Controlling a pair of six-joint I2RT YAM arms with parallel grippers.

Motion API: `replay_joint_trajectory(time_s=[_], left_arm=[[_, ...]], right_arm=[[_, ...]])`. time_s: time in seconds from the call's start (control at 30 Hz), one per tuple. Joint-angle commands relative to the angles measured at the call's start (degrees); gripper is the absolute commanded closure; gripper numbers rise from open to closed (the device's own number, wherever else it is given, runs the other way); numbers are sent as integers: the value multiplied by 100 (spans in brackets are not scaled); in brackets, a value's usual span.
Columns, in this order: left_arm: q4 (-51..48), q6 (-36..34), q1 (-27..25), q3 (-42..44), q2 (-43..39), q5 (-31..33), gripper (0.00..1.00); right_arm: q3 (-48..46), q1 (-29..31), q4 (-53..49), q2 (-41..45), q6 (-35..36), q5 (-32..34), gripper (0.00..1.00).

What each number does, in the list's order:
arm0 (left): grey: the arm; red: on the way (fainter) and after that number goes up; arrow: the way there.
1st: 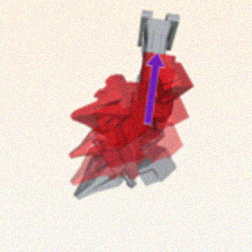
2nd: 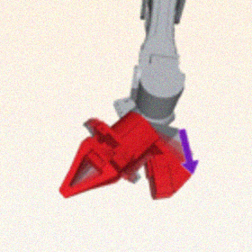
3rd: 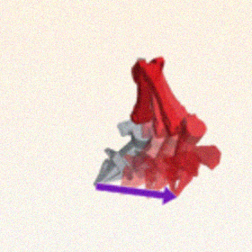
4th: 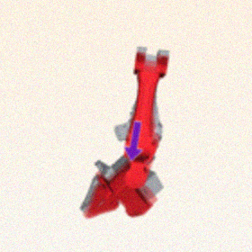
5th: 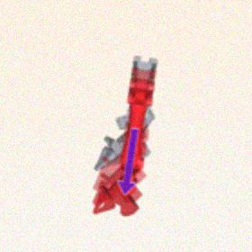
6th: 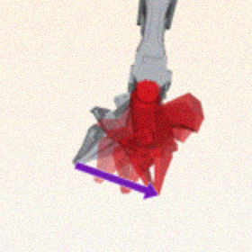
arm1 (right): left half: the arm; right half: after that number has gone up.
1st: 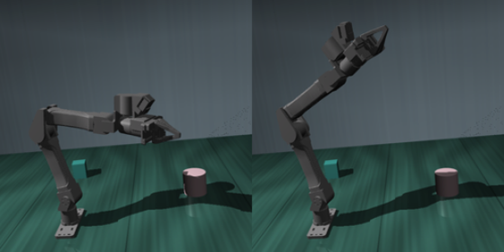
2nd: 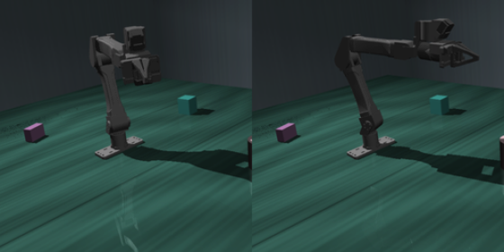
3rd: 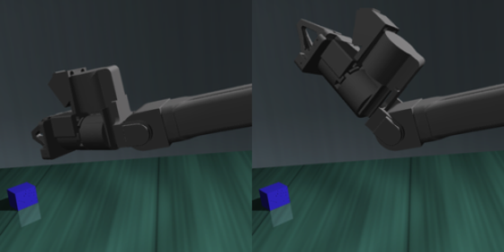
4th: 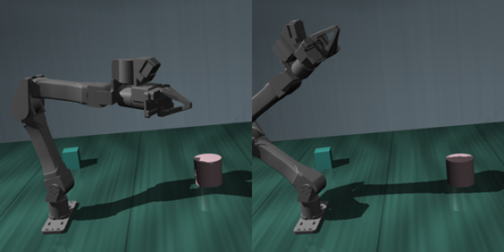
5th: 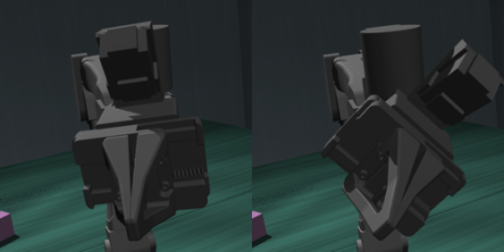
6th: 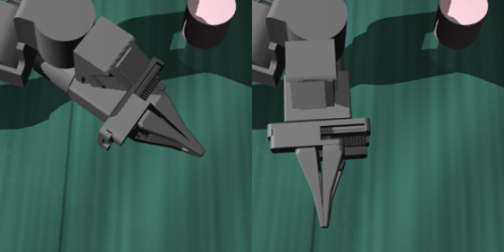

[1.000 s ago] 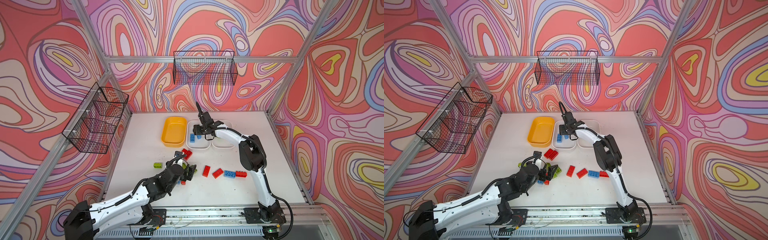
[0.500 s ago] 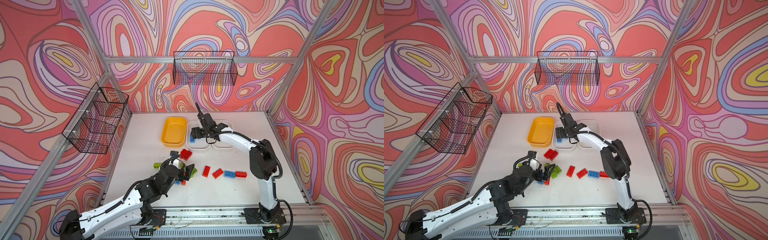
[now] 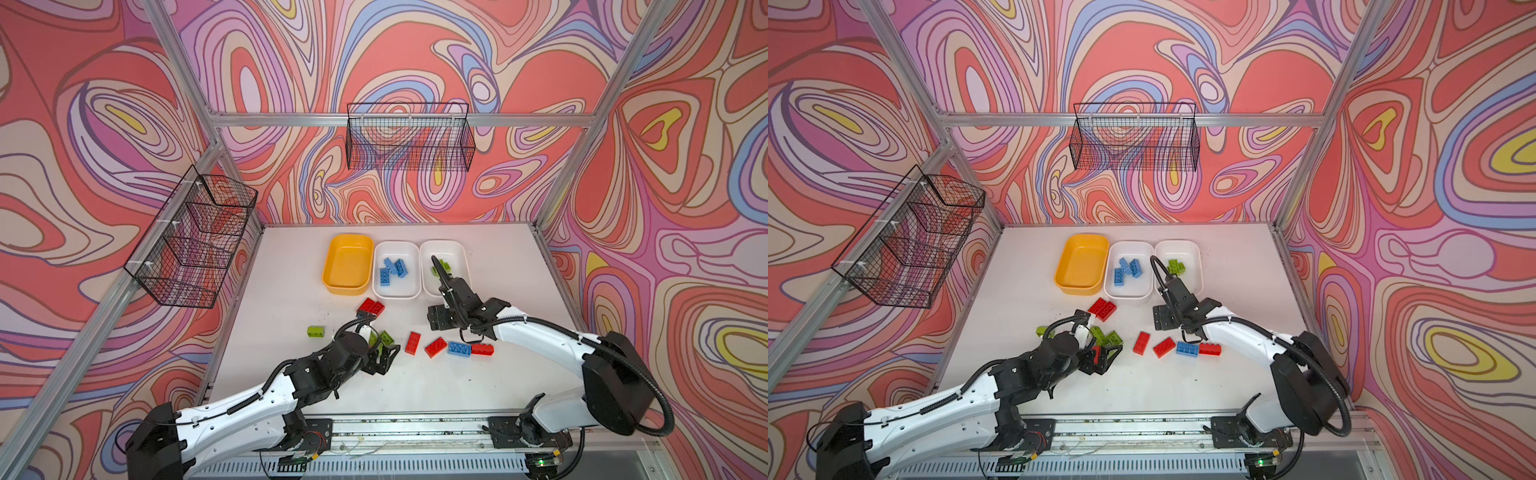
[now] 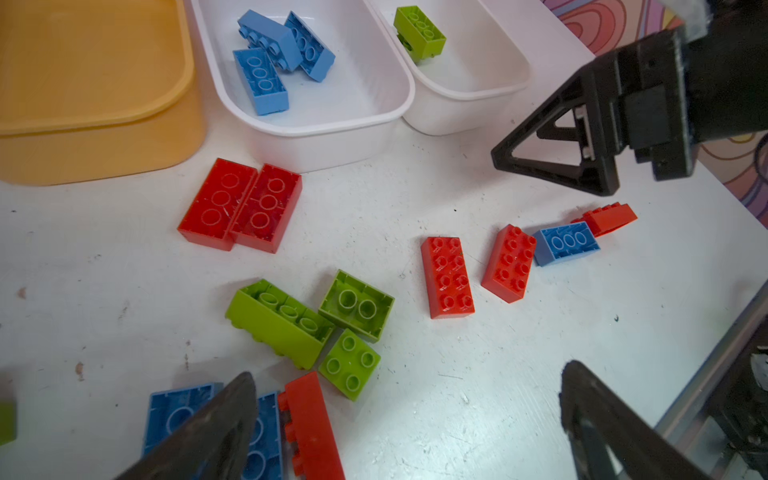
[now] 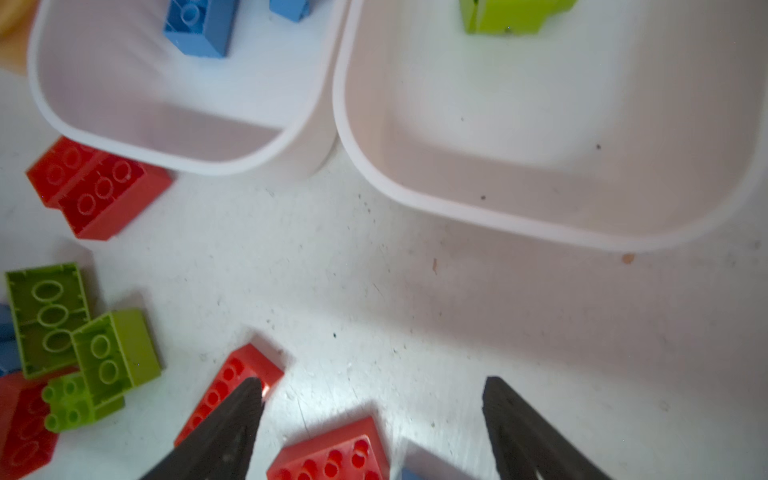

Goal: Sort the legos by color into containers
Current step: 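Lower the right gripper and grasp a blue brick between red bricks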

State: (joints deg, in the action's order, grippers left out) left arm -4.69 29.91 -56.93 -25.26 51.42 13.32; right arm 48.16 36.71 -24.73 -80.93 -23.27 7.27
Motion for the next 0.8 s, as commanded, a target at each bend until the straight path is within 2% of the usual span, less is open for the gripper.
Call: replay_joint_trajectory(time_s=[0.0, 0.33, 0.77], left_arm=[[357, 227, -114, -189, 162, -223, 0], [210, 526, -371, -85, 28, 33, 0], [66, 509, -442, 93, -375, 210, 0]], right_arm=[[-384, -3, 186, 305, -125, 66, 12], [-1185, -5, 560, 343, -220, -303, 13], [-1716, 39, 507, 823, -838, -644, 19]])
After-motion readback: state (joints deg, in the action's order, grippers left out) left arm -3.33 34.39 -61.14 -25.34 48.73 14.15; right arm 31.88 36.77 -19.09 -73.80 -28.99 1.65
